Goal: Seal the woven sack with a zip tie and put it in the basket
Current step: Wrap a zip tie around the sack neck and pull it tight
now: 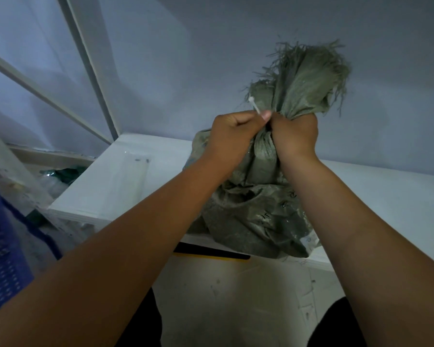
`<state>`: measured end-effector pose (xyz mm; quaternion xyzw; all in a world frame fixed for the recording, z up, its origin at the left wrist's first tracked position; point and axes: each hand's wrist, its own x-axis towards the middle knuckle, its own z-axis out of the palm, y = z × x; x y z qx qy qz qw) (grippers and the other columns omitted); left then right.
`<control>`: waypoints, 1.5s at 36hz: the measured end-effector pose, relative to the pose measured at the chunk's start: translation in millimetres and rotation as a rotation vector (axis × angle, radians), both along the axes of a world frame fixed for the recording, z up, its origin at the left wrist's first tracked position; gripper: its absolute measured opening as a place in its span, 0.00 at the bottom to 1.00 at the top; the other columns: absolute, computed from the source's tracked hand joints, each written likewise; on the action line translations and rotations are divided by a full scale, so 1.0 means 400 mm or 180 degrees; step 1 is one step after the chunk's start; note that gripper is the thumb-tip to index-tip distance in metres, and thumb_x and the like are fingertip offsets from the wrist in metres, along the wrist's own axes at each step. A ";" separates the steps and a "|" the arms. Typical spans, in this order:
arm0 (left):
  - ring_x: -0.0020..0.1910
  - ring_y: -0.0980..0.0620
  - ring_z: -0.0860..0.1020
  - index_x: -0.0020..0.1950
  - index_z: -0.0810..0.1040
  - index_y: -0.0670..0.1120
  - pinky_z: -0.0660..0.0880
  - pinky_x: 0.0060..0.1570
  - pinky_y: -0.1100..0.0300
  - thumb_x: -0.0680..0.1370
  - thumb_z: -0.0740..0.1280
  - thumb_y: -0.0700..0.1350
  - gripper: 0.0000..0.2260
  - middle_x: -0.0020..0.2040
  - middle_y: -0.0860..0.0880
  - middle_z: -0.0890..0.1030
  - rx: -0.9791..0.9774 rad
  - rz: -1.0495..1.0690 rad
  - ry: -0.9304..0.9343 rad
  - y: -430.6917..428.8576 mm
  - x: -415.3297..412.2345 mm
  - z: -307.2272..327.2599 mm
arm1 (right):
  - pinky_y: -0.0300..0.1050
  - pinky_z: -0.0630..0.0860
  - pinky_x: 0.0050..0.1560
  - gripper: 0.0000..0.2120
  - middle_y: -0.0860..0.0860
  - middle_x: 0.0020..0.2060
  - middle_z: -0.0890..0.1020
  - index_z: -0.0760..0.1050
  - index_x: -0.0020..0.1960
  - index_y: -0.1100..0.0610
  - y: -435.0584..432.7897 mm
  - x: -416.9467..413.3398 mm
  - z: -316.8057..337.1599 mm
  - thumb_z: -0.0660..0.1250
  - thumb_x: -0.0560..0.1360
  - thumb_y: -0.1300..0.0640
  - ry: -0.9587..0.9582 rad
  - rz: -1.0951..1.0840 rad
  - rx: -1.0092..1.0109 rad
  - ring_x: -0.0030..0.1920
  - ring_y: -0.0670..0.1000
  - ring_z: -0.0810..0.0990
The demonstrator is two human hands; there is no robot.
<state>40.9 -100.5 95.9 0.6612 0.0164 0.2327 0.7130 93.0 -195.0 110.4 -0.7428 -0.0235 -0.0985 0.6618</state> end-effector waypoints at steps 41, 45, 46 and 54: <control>0.51 0.51 0.80 0.67 0.72 0.44 0.77 0.49 0.57 0.82 0.60 0.43 0.13 0.55 0.45 0.81 0.1546 -0.0127 0.0703 -0.059 0.000 -0.048 | 0.50 0.78 0.51 0.17 0.54 0.44 0.81 0.79 0.52 0.57 -0.016 0.017 0.005 0.62 0.70 0.48 0.1125 0.0960 -0.0376 0.48 0.56 0.81; 0.43 0.54 0.81 0.54 0.80 0.44 0.78 0.41 0.61 0.81 0.63 0.43 0.07 0.46 0.48 0.83 0.1310 0.0391 0.0596 -0.039 0.011 -0.049 | 0.52 0.75 0.48 0.12 0.57 0.40 0.79 0.76 0.44 0.56 -0.017 0.007 0.012 0.60 0.69 0.49 0.1219 0.1224 -0.0013 0.43 0.56 0.78; 0.42 0.56 0.81 0.52 0.81 0.44 0.77 0.39 0.65 0.81 0.64 0.43 0.07 0.45 0.48 0.84 0.1210 0.0483 0.0567 -0.033 0.013 -0.049 | 0.53 0.77 0.49 0.13 0.57 0.41 0.80 0.77 0.45 0.56 -0.018 0.008 0.013 0.60 0.69 0.50 0.1256 0.1237 0.0097 0.43 0.57 0.80; 0.35 0.59 0.77 0.49 0.82 0.41 0.71 0.34 0.69 0.81 0.63 0.38 0.08 0.39 0.49 0.82 0.1002 0.0825 0.0196 -0.017 0.021 -0.057 | 0.50 0.83 0.51 0.08 0.55 0.48 0.86 0.82 0.54 0.57 -0.023 0.021 -0.001 0.70 0.77 0.55 0.0783 0.1030 0.0060 0.49 0.54 0.86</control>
